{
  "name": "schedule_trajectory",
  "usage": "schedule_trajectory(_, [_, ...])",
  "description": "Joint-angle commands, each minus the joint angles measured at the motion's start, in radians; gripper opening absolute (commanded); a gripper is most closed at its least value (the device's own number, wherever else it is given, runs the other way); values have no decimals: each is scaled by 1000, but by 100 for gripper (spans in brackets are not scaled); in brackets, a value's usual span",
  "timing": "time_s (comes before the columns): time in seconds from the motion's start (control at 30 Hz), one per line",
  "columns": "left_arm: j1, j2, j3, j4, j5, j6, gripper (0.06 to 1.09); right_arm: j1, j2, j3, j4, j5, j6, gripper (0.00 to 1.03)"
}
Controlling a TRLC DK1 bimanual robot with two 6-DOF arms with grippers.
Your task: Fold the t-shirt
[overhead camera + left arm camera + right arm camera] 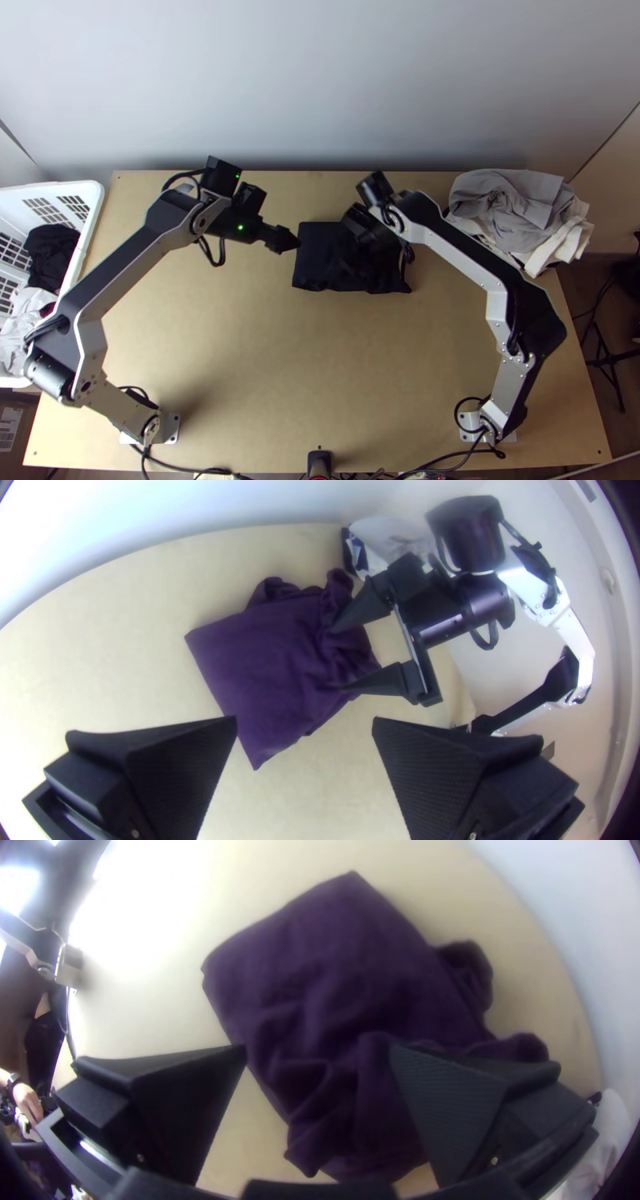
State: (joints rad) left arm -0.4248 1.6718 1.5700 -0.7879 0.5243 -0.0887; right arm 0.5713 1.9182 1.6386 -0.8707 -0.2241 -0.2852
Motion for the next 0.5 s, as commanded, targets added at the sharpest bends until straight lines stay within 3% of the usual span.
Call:
schedule_trajectory(0.0, [15,-60,-73,-7,-18,3,104,-88,-128,-309,88,-15,-19,100])
schedule_trajectory(0.23, [9,-27,-77,-5,-24,26,104,-264,-403,-589,96,-15,-74,100])
schedule_trajectory(0.47, [8,-34,-84,-7,-27,26,104,-209,-493,-520,95,-15,-58,100])
